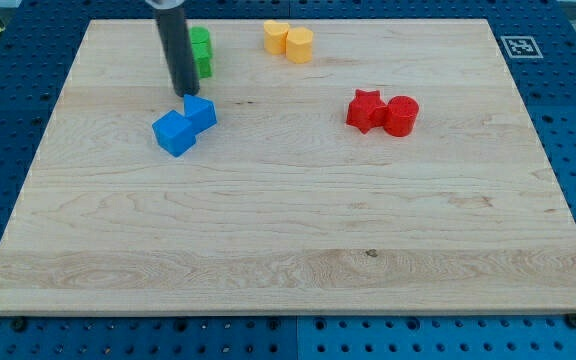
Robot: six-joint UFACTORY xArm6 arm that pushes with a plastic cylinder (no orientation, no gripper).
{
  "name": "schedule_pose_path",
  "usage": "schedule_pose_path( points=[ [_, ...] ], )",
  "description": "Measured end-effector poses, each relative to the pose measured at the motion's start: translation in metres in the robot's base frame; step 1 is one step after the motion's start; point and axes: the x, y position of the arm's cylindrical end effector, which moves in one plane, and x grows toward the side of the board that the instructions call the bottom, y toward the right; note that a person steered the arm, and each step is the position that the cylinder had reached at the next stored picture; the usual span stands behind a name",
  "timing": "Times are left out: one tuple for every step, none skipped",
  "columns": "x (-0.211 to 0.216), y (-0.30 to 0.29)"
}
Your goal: Push the green star below the green circle
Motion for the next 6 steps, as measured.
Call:
schedule_pose_path(
  points=[
    [-0.014,-0.019],
    [-0.035,-0.019],
    [-0.036,-0.019],
    [-0.05,-0.016],
    [-0.072,-0.004],
    [-0.076,0.009]
  ],
)
